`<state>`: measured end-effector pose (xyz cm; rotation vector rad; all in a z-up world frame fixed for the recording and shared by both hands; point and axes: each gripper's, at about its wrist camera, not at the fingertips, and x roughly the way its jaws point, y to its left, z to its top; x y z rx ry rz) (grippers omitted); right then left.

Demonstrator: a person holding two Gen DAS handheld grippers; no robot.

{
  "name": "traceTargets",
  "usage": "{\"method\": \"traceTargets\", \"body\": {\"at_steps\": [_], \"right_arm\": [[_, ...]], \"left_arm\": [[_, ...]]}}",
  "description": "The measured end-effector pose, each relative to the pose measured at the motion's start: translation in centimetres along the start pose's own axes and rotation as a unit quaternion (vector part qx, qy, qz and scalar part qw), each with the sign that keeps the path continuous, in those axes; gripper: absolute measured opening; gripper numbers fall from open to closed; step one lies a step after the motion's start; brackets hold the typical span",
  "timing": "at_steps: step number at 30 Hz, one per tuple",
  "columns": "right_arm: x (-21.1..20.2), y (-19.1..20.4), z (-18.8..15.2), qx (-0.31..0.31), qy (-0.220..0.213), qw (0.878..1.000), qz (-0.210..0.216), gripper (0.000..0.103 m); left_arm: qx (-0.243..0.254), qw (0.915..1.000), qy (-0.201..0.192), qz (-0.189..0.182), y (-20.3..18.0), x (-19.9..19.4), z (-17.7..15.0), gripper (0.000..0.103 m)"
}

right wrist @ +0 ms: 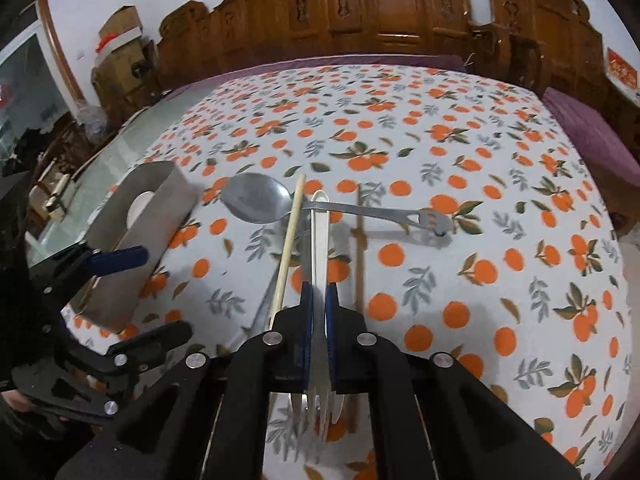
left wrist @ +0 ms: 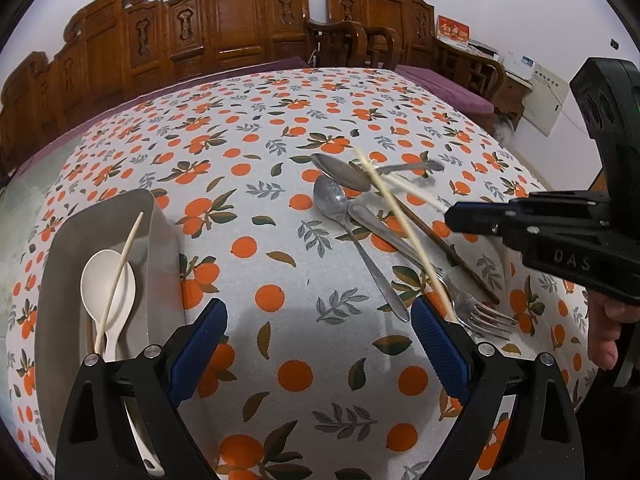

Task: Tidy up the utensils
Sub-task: 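Grasp the white plastic fork with the right tool, then grasp a bamboo chopstick with the left tool while the right lifts the white fork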

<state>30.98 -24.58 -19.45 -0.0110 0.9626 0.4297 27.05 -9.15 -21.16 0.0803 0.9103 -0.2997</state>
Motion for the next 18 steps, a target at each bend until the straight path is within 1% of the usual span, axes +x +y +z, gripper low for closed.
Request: {"method": "traceTargets", "body": {"at_steps": [2,5,11,18], "right_arm": [[0.0,-0.4,0.2,0.007,-0.009,1.0,-0.008,0.007],[0.2,-0.8,0.7,0.013,-0.016,1.0,-0.009,0.007],[3.1,-1.9,1.2,0.013,0.012,0.998,-0.052,0.007],[3.3,-3.7,0.6,0.024,0.025,0.997,-0.067,0.007]], "left_arm": [[-0.001,1.0,0.001,0.0,0.1,0.1,0.0,0.089],[-0.002,1.0,0.002,0.0,0.1,0.2,0.0,0.089],[0.005,1.0,0.004,0.002,-0.6,0.5,-0.2,0.089],[0.011,0.9999,0.006,-0.005,-1.9,0.7,-0.4,0.089]]}}
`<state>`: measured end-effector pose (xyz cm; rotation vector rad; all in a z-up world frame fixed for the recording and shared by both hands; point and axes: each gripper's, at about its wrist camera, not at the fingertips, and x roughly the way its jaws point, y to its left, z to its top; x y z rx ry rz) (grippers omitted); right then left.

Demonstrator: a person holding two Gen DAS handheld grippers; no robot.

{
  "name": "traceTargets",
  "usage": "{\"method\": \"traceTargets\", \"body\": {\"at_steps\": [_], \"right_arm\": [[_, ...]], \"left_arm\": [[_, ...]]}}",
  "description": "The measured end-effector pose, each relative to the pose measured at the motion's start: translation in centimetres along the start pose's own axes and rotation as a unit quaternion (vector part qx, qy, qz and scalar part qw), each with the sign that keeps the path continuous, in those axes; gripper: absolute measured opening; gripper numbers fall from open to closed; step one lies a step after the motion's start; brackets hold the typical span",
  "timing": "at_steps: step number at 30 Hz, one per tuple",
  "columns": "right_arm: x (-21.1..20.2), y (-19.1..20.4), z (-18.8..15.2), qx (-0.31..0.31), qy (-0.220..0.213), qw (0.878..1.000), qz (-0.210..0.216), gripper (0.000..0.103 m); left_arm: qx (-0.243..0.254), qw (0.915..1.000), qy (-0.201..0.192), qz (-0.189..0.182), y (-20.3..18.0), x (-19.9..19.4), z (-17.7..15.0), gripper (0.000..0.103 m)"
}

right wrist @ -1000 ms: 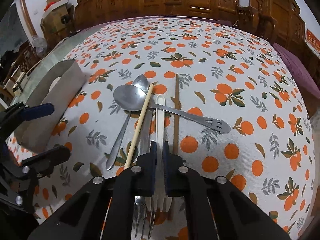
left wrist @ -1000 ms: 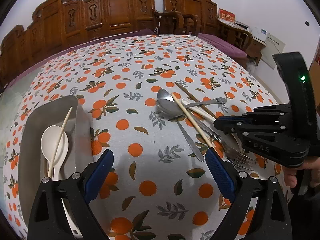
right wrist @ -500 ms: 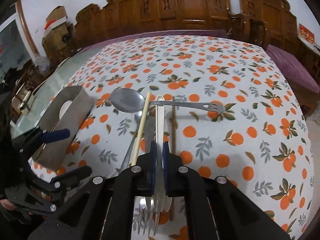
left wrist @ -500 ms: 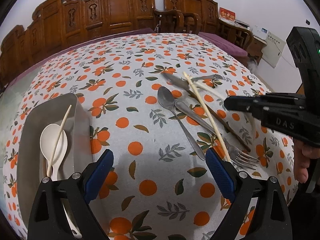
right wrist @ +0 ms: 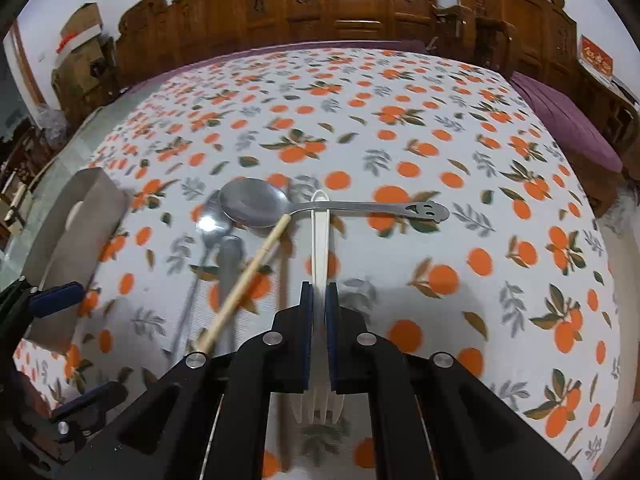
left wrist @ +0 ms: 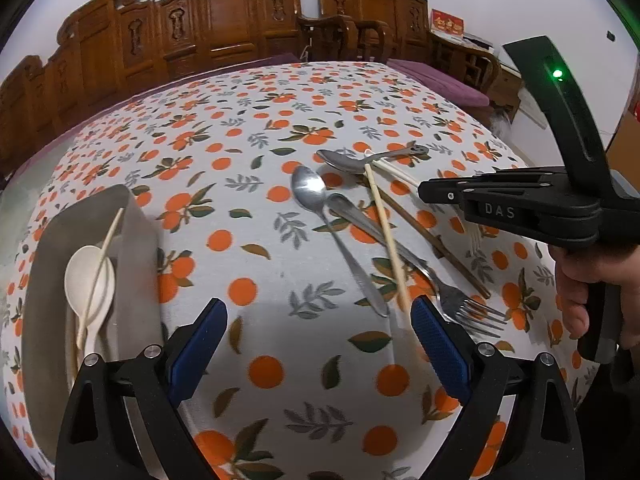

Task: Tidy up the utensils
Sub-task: 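Grasp a bamboo chopstick with the left tool while the right lifts the white fork, then carry the chopstick over the tray with the left tool while the right carries the fork there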

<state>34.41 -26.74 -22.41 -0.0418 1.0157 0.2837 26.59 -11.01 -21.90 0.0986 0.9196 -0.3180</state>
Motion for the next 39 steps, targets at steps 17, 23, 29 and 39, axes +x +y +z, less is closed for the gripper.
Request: {"method": "traceTargets", "body": {"at_steps": [17,23,29,39], "right_arm": [[-1.1,-0.1,-1.1,-0.007,0.012,1.0,0.003,0.008],[-1.5,0.9,-1.7,-0.007,0.016,1.0,0.003,0.008],[-1.8,1.3,-2.0,0.002,0.018,1.0,0.001,0.008],[-4.1,2.4,-1.2,0.024,-0.013,0.999,0.02,0.008]], "left_arm": [[0.026,0.9993,0.024,-0.016,-2.0,2.6,-0.9,0.045],[0.029,0.9985,0.032,-0.034,-1.8,2.2,-1.0,0.005],[0.03,0.9985,0.009,-0.045,-1.8,-0.6,-1.4,0.004],[0.017,0.998,-0.029,-0.053,-0.3,-5.3,-1.3,0.004]]}}
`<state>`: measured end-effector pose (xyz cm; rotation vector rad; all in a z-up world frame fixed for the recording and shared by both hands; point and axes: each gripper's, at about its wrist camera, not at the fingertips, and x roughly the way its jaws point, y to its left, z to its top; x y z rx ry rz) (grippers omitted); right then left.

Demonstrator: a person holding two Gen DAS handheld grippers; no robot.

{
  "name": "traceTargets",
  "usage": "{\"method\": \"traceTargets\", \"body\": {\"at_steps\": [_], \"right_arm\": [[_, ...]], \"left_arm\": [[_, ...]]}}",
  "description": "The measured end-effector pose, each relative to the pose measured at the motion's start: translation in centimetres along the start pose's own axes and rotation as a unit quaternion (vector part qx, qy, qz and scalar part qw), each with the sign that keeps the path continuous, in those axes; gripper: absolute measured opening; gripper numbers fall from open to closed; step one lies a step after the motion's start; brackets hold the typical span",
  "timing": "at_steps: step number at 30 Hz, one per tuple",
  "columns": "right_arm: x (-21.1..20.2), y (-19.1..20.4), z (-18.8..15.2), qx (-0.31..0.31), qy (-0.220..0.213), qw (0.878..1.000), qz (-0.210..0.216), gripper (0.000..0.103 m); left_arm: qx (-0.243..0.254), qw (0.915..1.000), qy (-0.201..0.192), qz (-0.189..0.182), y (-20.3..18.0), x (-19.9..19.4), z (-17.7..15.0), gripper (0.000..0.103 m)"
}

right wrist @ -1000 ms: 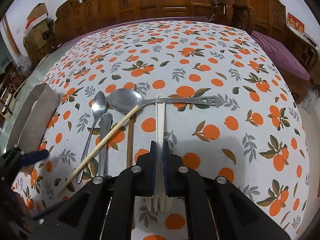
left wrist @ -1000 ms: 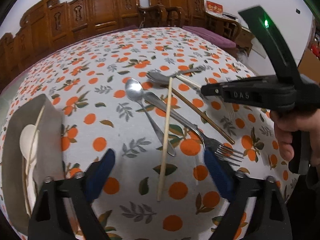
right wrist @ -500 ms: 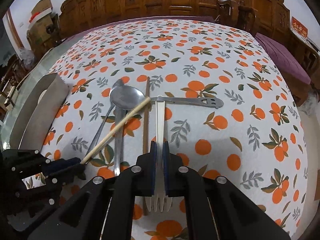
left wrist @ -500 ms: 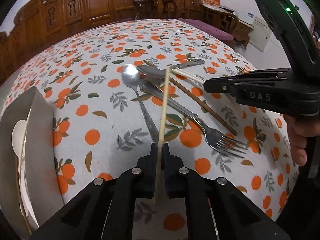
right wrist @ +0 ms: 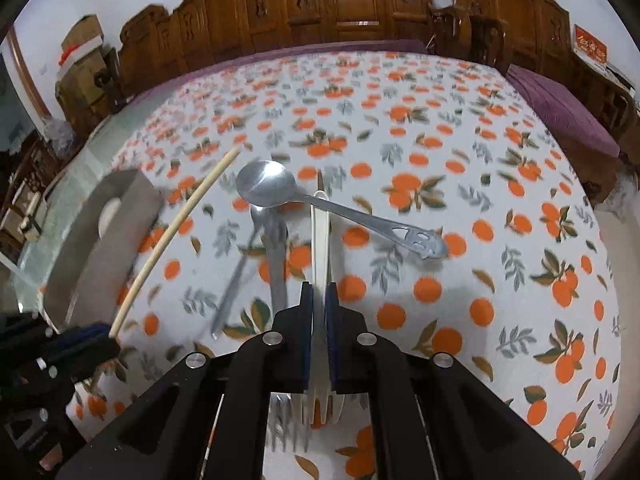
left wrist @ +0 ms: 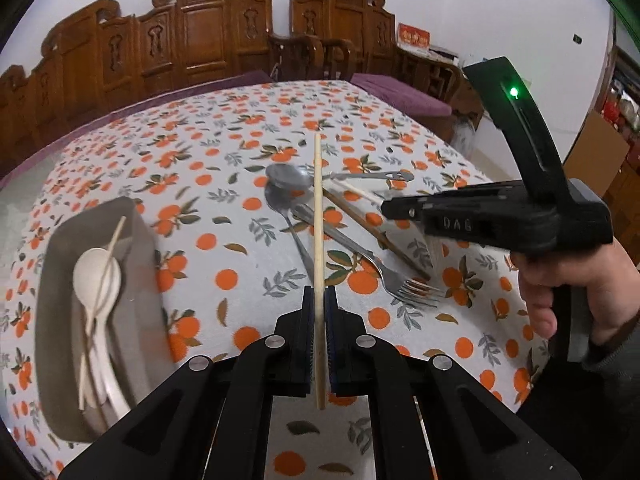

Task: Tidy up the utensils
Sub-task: 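Carry the chopstick over the tray with the left tool while the right carries the fork there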

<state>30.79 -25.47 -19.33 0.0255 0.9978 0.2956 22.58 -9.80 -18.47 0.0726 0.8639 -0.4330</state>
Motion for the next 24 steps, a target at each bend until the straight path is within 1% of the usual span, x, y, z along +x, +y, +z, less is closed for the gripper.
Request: {"method": "traceTargets", "body": {"at_steps": [3,9,13,17,21,24], "right_arm": [[-0.6,0.1,0.9,0.008,0.0,1.0,0.013,0.008],[0.1,0.0,1.2,0.063,0.032,0.995,0.066,0.008],[1.3,0.6,0.9,0.076,0.058,0.993,0.073,0.008],[1.6,1.6,0.8,0.062,0.067,0.994,0.061,0.008],[0.8,2.4,1.3,0.034,0.054,0.998,0.018,0.008],[-0.3,2.2,1.7,0.026,0.039,0.999,0.0,0.008]], "left_arm": [[-0.007,0.9999,-0.009,0.002,0.7,-1.0,0.1,0.004],[-0.022,0.9993,-0.03,0.009,2.4,-2.8,0.7,0.004],[-0.031,0.9985,-0.044,0.011,3.2,-4.1,0.9,0.004],[-0.035,0.9979,-0.053,0.015,3.9,-4.9,1.0,0.004],[-0.044,0.9972,-0.059,0.016,4.7,-5.5,1.2,0.004],[-0.049,0.9966,-0.063,0.02,5.4,-6.0,1.3,0.004]]}}
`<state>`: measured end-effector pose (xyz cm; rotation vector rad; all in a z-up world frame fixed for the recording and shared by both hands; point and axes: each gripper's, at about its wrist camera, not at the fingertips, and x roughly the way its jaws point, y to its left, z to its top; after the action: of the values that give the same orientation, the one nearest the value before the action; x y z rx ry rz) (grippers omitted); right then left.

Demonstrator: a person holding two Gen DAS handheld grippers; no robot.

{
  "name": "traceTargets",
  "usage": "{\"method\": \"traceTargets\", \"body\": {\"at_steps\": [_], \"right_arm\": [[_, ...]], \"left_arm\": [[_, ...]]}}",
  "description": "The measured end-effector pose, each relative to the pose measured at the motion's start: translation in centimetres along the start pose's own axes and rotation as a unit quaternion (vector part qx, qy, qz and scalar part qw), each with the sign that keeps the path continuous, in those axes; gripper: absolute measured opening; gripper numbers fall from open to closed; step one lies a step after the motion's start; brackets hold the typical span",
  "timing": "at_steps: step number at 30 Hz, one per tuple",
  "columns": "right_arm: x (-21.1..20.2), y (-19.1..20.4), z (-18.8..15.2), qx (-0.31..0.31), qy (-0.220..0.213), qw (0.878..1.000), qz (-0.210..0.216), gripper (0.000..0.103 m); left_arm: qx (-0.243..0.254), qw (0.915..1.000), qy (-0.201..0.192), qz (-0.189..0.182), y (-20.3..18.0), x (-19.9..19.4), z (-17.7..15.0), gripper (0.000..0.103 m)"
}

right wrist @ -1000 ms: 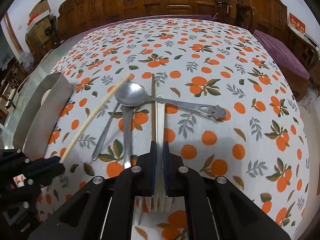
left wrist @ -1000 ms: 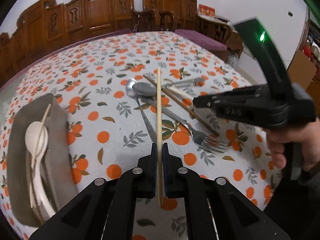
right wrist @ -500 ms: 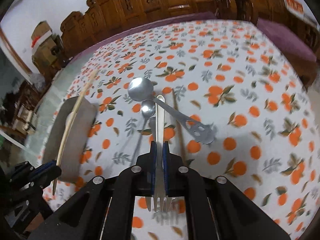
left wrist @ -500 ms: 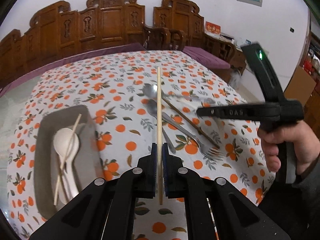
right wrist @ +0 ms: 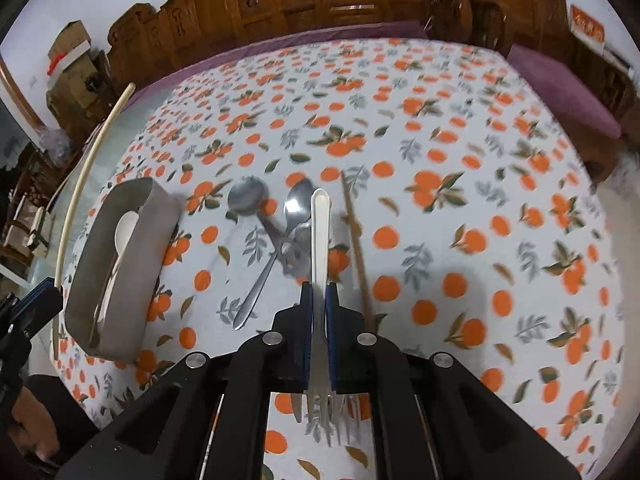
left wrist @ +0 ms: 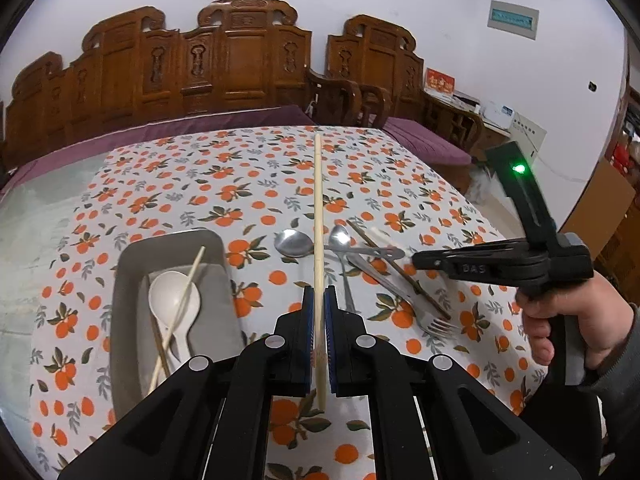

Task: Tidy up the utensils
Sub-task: 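Carry the chopstick over the tray with the left tool while the right carries the fork there, then open the left tool to drop the chopstick in the tray while the right releases the fork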

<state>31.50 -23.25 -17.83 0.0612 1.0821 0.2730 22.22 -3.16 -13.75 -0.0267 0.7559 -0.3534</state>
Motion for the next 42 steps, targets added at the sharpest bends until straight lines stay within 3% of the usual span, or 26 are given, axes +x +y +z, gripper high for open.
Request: {"method": "traceTargets", "body": {"at_steps": [5,16,25,33,42], "right_arm": [[-2.1,0.6,0.5,-0.015,-0.028,0.999,-0.012,0.008],[-3.9,6.0,0.6,-0.063,-0.053,0.996,0.03,0.008],[-3.0,10.8,0.2,-0.098,-0.047,0.993,0.054,0.008],[-2.2,12.8,-0.4,-0.112,-0.038,0.991,0.062,0.008],[-1.5,14.9,-0.3,-0.123,-0.033,0.989,0.074,0.008]], "left_arm": [[-0.003,0.9999,-0.003,0.011,0.9,-0.6,-0.1,0.004],[-0.014,0.9988,0.028,0.037,4.4,-1.5,-1.5,0.004],[-0.031,0.9954,0.067,0.06,7.4,-1.4,-3.3,0.004],[-0.05,0.991,0.105,0.066,9.3,0.9,-4.2,0.004],[-0.066,0.9885,0.119,0.064,10.4,2.5,-4.3,0.004]]}}
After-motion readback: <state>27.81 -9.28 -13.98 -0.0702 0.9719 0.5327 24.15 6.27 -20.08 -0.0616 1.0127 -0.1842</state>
